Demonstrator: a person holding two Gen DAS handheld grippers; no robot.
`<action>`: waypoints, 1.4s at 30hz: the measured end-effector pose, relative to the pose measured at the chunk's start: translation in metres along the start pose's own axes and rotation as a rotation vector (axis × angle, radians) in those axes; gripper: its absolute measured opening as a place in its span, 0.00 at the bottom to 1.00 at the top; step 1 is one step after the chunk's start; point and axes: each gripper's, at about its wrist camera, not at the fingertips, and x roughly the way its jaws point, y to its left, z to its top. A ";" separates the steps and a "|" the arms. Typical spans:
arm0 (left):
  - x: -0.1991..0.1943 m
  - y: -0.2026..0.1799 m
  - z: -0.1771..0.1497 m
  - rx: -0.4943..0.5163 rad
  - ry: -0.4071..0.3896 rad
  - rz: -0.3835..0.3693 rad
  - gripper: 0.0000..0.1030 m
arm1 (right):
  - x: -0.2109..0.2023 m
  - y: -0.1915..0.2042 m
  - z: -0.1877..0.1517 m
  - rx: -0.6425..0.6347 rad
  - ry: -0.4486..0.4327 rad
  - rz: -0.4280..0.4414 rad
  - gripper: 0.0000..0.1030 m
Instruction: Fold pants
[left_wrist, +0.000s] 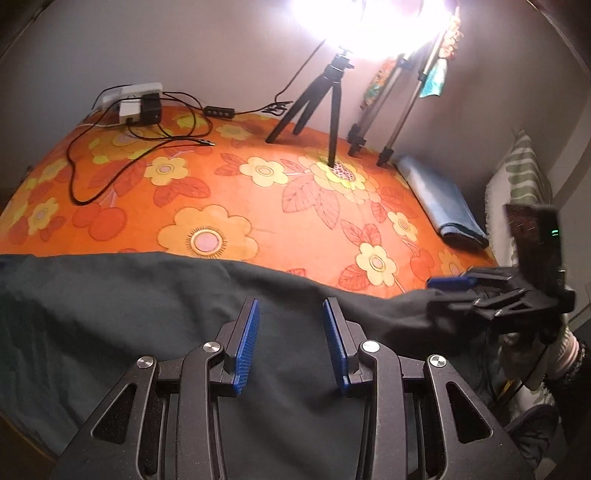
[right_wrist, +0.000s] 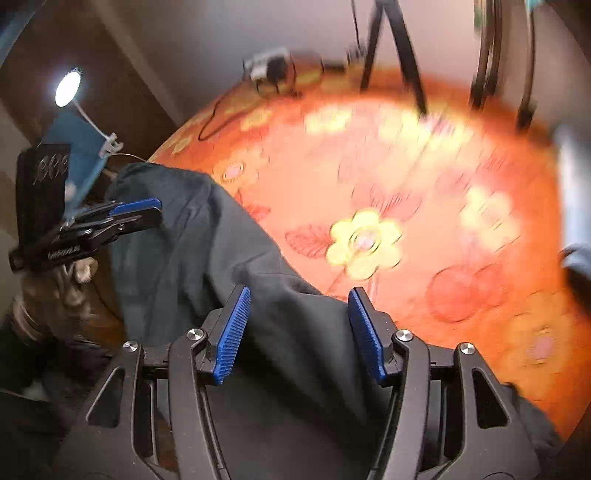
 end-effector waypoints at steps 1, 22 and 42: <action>0.001 0.000 0.001 -0.002 0.000 0.002 0.33 | 0.010 -0.003 0.001 0.005 0.029 0.035 0.56; 0.032 -0.029 -0.036 0.127 0.165 -0.041 0.33 | 0.032 0.115 -0.109 -0.547 -0.027 -0.224 0.05; 0.007 -0.020 -0.068 0.197 0.147 -0.001 0.33 | 0.030 0.063 -0.053 -0.136 0.077 0.022 0.06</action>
